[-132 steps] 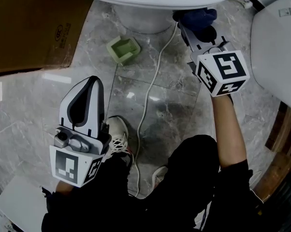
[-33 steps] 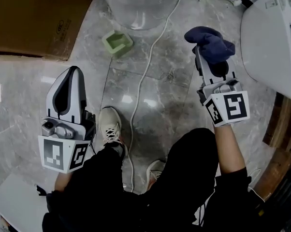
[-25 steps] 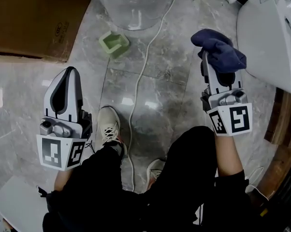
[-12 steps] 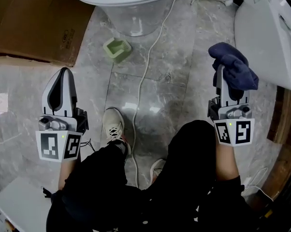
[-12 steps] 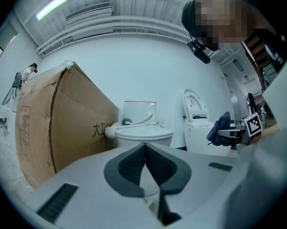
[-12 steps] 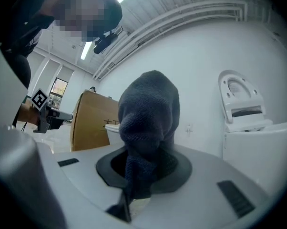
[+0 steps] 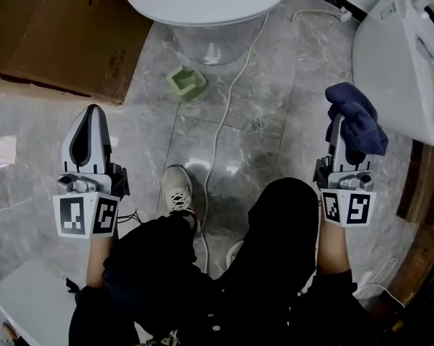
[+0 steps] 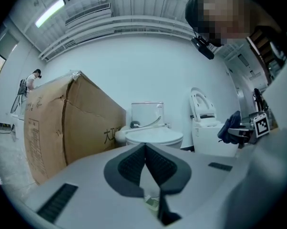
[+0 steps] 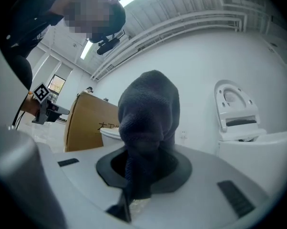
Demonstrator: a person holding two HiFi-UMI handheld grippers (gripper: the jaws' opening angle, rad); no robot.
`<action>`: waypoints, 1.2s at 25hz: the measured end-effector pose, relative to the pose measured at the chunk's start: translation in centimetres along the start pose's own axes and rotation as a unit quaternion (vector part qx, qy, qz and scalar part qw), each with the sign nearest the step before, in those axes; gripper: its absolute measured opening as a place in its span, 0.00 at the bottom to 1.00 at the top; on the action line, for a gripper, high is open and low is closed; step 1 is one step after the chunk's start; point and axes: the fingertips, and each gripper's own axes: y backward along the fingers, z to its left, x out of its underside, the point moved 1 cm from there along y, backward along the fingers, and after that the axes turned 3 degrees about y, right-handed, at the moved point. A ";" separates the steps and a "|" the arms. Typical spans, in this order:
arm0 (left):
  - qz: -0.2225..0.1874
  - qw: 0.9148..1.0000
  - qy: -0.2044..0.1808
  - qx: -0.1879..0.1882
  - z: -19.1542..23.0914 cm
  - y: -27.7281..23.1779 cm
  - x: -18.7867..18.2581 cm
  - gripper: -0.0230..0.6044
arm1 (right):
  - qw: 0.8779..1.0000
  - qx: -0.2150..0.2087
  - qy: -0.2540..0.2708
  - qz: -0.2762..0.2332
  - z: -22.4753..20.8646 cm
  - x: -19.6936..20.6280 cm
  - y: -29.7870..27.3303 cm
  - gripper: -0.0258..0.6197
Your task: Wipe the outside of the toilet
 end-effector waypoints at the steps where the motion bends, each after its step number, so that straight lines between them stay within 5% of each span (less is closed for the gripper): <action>1: 0.002 1.000 -0.003 0.002 0.2 -0.2 -0.2 0.05 | 1.000 -0.001 0.003 0.001 0.2 -0.2 -0.3 0.14; 16: 0.052 0.998 -0.012 0.024 2.6 -4.3 -4.3 0.05 | 0.999 -0.009 0.013 0.032 2.2 -5.6 -6.5 0.14; 30: 0.080 0.997 0.008 0.018 -1.1 -4.5 -23.6 0.05 | 0.997 -0.027 0.002 0.076 0.5 -23.7 -9.6 0.14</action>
